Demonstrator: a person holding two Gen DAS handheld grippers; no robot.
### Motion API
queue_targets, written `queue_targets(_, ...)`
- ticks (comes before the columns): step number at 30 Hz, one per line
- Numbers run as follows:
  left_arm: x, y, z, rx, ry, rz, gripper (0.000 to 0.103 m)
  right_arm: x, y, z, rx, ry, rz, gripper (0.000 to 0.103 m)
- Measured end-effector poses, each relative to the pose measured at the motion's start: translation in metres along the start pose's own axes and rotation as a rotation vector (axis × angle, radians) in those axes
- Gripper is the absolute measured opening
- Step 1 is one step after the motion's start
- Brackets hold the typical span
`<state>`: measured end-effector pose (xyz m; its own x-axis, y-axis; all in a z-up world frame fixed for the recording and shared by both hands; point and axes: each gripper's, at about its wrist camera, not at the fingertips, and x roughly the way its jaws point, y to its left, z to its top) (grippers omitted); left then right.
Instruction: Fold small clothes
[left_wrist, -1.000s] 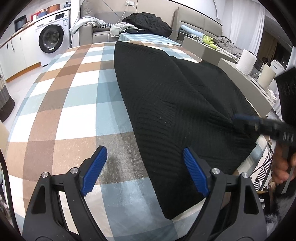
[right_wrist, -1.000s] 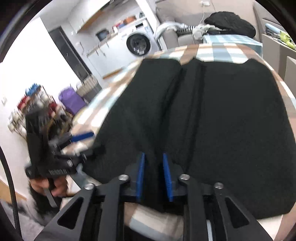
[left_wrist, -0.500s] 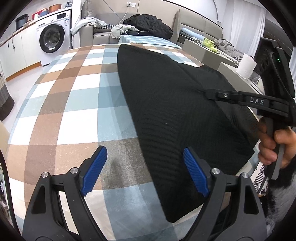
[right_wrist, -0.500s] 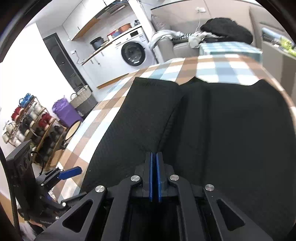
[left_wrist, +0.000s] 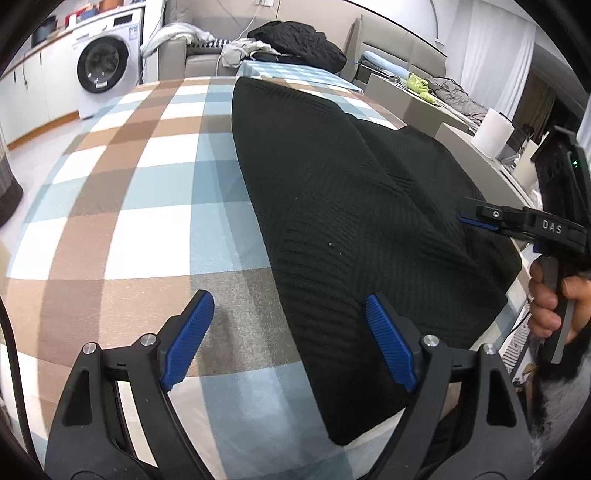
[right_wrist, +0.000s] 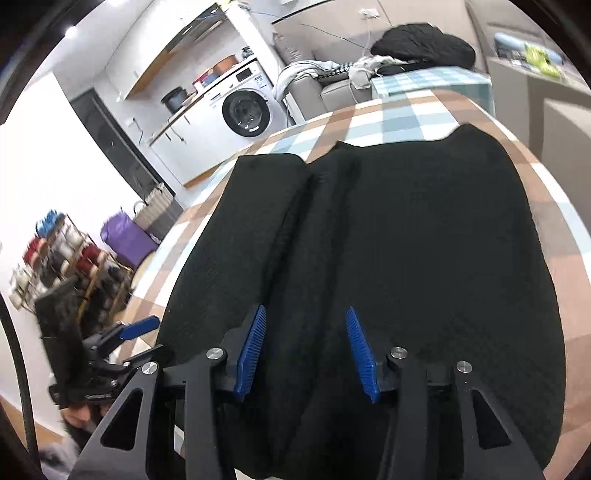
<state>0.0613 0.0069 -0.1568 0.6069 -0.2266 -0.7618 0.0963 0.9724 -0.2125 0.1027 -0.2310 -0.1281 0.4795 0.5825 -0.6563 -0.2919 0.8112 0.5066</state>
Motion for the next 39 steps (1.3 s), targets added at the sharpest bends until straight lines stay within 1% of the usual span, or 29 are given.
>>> queue_targets(3,0.001,-0.002,0.0,0.009,0.0,-0.001,0.083,0.015,-0.01,0.011,0.052,0.032,0.055,0.047)
queue_targets(6,0.002,-0.003,0.001,0.013,0.0,0.0,0.083,0.031,-0.004,0.022,0.038,0.056,0.094,0.047)
queue_targets(10,0.004,-0.003,0.003,0.017,0.003,0.0,0.083,0.054,0.014,0.038,-0.018,0.07,0.078,0.047)
queue_targets(13,0.006,-0.004,0.007,0.025,0.0,0.004,0.083,0.07,0.024,0.046,-0.049,0.082,0.048,0.047)
queue_targets(15,0.006,-0.004,0.008,0.028,-0.001,0.006,0.083,0.079,0.032,0.047,-0.088,0.082,0.003,0.033)
queue_targets(16,0.005,-0.004,0.009,0.027,-0.002,0.005,0.083,0.081,0.035,0.046,-0.111,0.082,-0.01,0.019)
queue_targets(17,0.005,-0.004,0.009,0.025,-0.003,0.004,0.083,0.082,0.04,0.044,-0.144,0.079,-0.014,0.011)
queue_targets(19,0.001,-0.003,0.01,0.018,-0.011,0.0,0.083,0.075,0.05,0.041,-0.207,0.051,-0.045,0.008)
queue_targets(21,-0.004,-0.001,0.011,0.016,-0.022,-0.011,0.083,0.054,0.056,0.043,-0.241,-0.01,-0.049,0.008)
queue_targets(23,-0.009,0.0,0.012,0.017,-0.035,-0.01,0.083,0.033,0.058,0.047,-0.247,-0.045,-0.055,0.008)
queue_targets(25,-0.011,0.0,0.014,0.016,-0.041,-0.015,0.083,0.016,0.056,0.049,-0.271,-0.069,-0.099,0.008)
queue_targets(28,-0.007,0.0,0.014,0.01,-0.029,-0.012,0.083,0.013,0.03,0.05,-0.228,-0.041,-0.182,0.008)
queue_targets(30,-0.002,-0.002,0.013,0.007,-0.011,-0.017,0.083,0.025,0.007,0.048,-0.182,0.021,-0.234,0.009)
queue_targets(31,0.001,-0.003,0.013,0.008,-0.004,-0.019,0.083,0.032,-0.004,0.046,-0.165,0.055,-0.246,0.01)
queue_targets(32,0.003,-0.005,0.013,0.01,-0.001,-0.02,0.083,0.035,-0.01,0.044,-0.139,0.067,-0.228,0.013)
queue_targets(33,0.005,-0.007,0.012,0.014,0.004,-0.019,0.083,0.031,-0.015,0.041,-0.12,0.057,-0.209,0.015)
queue_targets(35,0.007,-0.01,0.012,0.024,0.009,-0.025,0.083,0.018,-0.02,0.036,-0.105,0.049,-0.198,0.021)
queue_targets(37,0.01,-0.015,0.011,0.042,0.013,-0.022,0.083,0.001,-0.023,0.027,-0.089,0.04,-0.17,0.022)
queue_targets(39,0.011,-0.018,0.009,0.05,0.02,-0.021,0.083,-0.013,-0.026,0.012,-0.055,0.034,-0.114,0.022)
